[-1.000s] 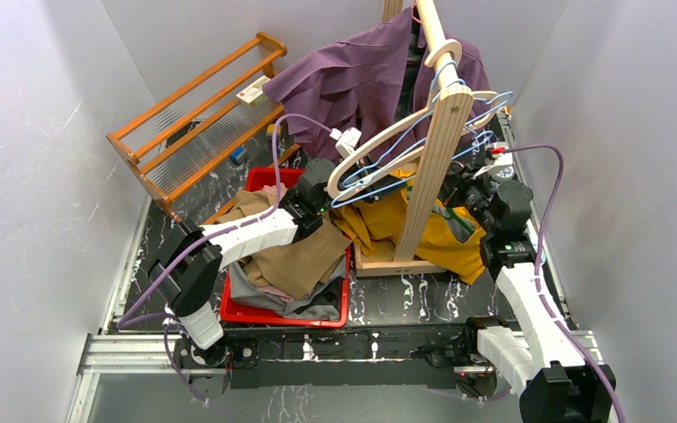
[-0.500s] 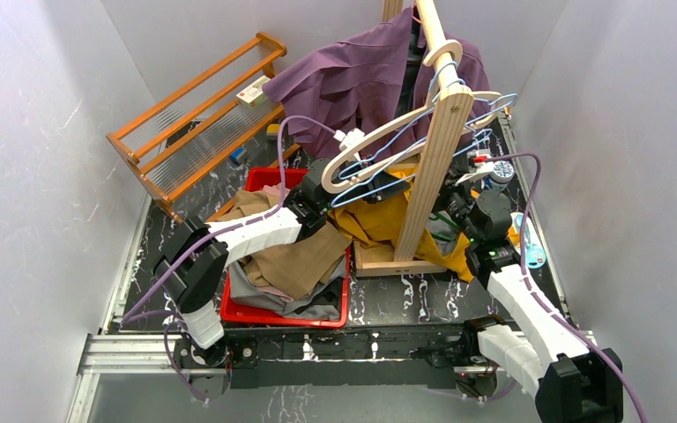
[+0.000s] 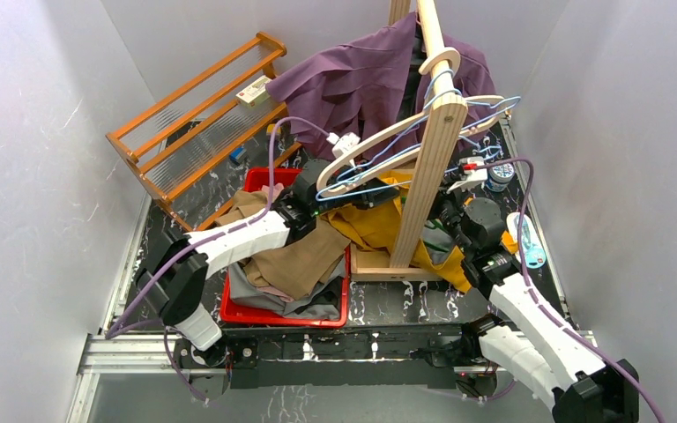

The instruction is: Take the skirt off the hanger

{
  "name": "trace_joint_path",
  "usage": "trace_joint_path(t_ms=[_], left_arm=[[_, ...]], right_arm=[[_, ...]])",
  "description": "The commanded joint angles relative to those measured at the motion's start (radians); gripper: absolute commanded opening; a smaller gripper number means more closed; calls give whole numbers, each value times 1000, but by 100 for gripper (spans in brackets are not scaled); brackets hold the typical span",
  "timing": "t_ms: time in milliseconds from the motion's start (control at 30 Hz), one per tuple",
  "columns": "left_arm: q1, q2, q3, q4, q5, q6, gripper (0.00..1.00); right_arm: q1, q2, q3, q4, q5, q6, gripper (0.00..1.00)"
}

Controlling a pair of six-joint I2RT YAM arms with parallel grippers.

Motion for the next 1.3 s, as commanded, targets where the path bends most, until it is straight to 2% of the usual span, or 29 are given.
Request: trace_joint_path(t_ms=[0, 33, 133, 167, 233, 267, 333, 400, 500, 567, 633, 667, 733, 800, 833, 900, 933, 967, 1000, 1033, 1133, 1200, 1267], left_arm=[[32, -128, -50, -91, 25, 86, 0], [43, -144, -61, -112, 19, 96, 9], [66, -210, -104, -173, -11, 136, 50], [75, -235, -121, -190, -13, 153, 57], [107, -265, -162, -196, 18, 164, 66], [124, -297, -175, -207, 33, 162, 75], [162, -320, -192, -220, 83, 170, 82], [194, -334, -195, -247, 124, 204, 84], [236, -341, -152, -371, 117, 336, 83], [265, -304, -82, -443, 127, 431, 82], [295, -228, -12, -453, 214, 537, 81], [315, -166, 37, -422, 301, 568, 80], [333, -66, 46, -260, 519, 542, 78], [325, 21, 70, -132, 648, 500, 82], [298, 43, 60, -98, 594, 523, 84], [254, 48, 26, -21, 631, 538, 85], [237, 63, 55, -146, 597, 672, 85], [235, 84, 65, -161, 615, 705, 83], [233, 97, 71, -158, 633, 708, 81], [226, 113, 80, -159, 654, 720, 79], [203, 150, 106, -166, 656, 753, 72], [201, 160, 66, -45, 649, 699, 67], [201, 166, 24, 93, 656, 647, 56]], right_arm=[[28, -30, 133, -163, 3, -40, 0], [28, -32, 135, -182, 10, -54, 0], [20, -67, 112, -196, 16, -74, 0], [18, -75, 105, -195, 5, -84, 0], [16, -71, 107, -207, -13, -113, 0], [14, -63, 118, -225, -12, -124, 0], [10, -50, 129, -235, -14, -145, 0], [6, -42, 133, -235, -14, -145, 0], [-2, -26, 160, -270, 9, -145, 0], [-9, -7, 186, -308, -15, -145, 0], [-18, 3, 195, -315, -59, -145, 0], [-32, 19, 212, -316, -113, -145, 0], [-94, 82, 285, -356, -257, -145, 0], [-208, 133, 315, -355, -447, -145, 0], [-233, 142, 312, -338, -511, -145, 0], [-235, 152, 322, -338, -533, -145, 0], [-236, 191, 368, -387, -622, -177, 0], [-235, 199, 383, -405, -636, -147, 0], [-235, 196, 388, -409, -638, -146, 11], [-235, 189, 389, -411, -638, -144, 1], [-235, 173, 387, -410, -639, -138, 0], [-235, 177, 391, -412, -644, -131, 0], [-235, 189, 403, -428, -655, -129, 0]])
